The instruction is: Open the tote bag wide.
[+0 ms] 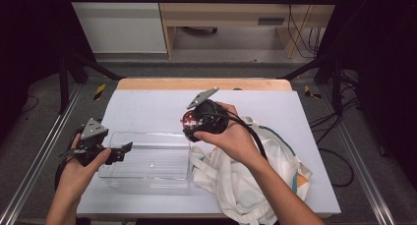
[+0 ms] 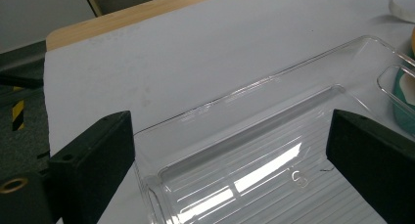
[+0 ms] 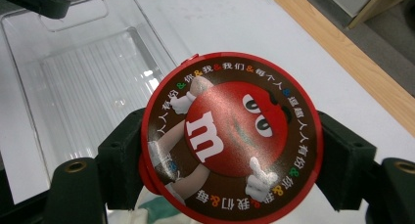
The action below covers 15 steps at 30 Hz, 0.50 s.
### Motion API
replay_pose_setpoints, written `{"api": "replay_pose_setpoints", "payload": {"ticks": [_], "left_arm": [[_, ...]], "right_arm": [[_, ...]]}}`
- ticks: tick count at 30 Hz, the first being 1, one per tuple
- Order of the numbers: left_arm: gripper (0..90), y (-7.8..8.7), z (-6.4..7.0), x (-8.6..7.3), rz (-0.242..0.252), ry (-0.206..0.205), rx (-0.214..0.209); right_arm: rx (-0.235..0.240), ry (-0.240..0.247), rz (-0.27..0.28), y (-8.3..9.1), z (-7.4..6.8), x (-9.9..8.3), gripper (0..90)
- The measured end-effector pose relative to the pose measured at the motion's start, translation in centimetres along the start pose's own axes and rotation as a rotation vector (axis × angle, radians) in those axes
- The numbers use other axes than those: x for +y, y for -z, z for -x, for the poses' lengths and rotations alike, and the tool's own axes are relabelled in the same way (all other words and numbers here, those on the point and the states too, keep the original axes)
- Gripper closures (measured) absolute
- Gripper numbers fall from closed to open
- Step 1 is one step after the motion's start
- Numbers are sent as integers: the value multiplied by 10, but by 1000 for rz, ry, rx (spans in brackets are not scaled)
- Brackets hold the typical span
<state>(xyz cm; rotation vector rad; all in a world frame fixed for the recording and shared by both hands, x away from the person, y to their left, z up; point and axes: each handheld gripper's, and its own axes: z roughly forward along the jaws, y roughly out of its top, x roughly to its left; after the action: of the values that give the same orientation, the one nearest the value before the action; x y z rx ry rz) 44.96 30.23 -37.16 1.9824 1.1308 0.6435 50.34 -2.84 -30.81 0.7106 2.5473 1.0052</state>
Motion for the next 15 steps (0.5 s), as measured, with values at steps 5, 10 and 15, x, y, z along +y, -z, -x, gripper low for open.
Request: {"api": "replay_pose_setpoints", "payload": {"ticks": [5,10,15], "left_arm": [[45,0,0,0,0,-6,-1],[45,1,0,0,2,-7,2],[45,2,-1,0,11,-4,5]], "right_arm": [[19,14,1,-8,-4,2,260],[29,21,0,-13,-5,3,260],[33,27,-9,-20,-9,4,261]]}}
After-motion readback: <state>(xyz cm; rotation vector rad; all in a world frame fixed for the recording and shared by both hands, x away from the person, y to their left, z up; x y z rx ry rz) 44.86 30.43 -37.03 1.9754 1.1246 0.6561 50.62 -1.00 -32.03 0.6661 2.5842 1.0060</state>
